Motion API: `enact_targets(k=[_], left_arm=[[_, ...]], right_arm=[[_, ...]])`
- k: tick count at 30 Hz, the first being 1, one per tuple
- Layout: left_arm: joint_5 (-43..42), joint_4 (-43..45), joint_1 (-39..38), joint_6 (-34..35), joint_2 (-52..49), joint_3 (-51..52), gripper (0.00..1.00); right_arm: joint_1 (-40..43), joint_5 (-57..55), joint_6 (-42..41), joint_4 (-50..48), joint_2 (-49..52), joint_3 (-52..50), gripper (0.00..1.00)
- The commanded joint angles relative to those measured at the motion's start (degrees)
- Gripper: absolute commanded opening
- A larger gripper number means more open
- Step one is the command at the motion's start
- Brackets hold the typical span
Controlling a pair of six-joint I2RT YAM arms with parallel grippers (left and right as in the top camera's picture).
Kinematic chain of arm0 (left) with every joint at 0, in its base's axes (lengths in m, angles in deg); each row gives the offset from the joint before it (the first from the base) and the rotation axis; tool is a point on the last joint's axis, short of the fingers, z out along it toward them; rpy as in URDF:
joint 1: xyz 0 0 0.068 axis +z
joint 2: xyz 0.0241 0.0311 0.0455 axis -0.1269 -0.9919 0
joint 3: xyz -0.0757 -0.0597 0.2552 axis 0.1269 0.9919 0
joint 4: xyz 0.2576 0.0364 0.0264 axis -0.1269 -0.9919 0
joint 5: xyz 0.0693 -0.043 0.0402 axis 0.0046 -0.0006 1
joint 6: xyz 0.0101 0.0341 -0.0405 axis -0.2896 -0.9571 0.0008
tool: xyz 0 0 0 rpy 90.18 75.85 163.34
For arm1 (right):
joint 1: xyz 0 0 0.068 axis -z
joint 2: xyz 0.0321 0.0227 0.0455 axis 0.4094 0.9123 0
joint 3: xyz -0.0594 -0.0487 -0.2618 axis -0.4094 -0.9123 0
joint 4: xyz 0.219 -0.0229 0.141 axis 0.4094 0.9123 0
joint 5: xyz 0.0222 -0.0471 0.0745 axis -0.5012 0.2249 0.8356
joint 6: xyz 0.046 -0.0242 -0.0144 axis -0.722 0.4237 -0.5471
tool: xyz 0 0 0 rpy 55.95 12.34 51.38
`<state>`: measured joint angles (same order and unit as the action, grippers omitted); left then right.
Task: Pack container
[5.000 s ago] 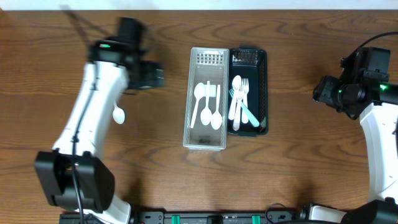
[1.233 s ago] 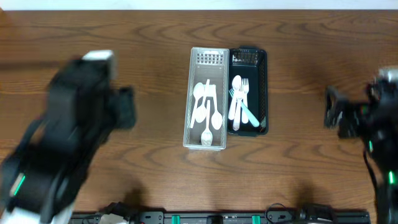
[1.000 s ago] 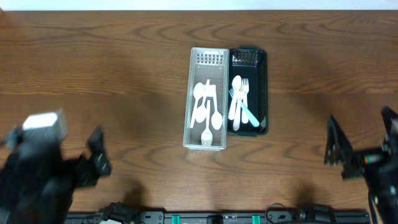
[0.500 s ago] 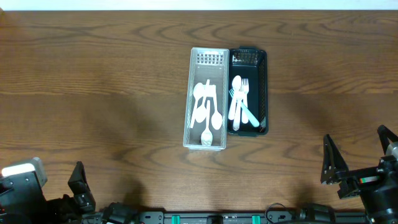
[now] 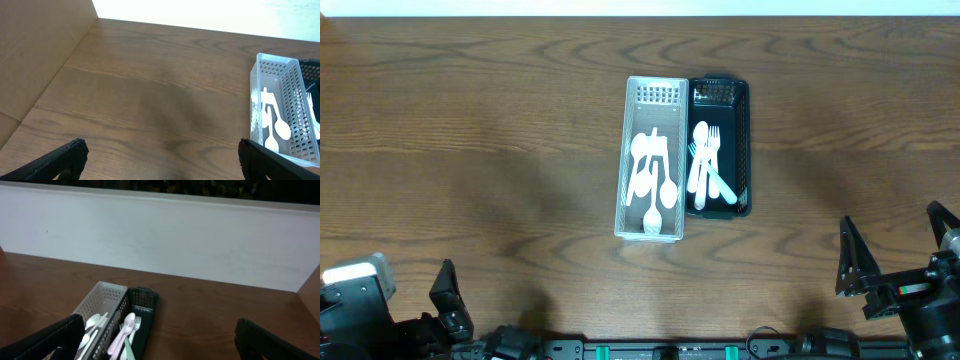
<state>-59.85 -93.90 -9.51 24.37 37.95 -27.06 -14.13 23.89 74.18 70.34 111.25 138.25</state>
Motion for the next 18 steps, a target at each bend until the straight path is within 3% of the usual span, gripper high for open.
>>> enact_targets(k=[1, 18], left_arm=[[1.1, -0.1, 0.1, -0.2, -0.1, -0.2, 0.98], [1.1, -0.1, 0.1, -0.2, -0.1, -0.2, 0.98]], right_arm=[[-0.5, 0.4, 0.9, 0.1, 0.0, 0.2, 0.99], [-0.5, -6.3, 1.1, 8.4, -0.5, -1.3, 0.99]])
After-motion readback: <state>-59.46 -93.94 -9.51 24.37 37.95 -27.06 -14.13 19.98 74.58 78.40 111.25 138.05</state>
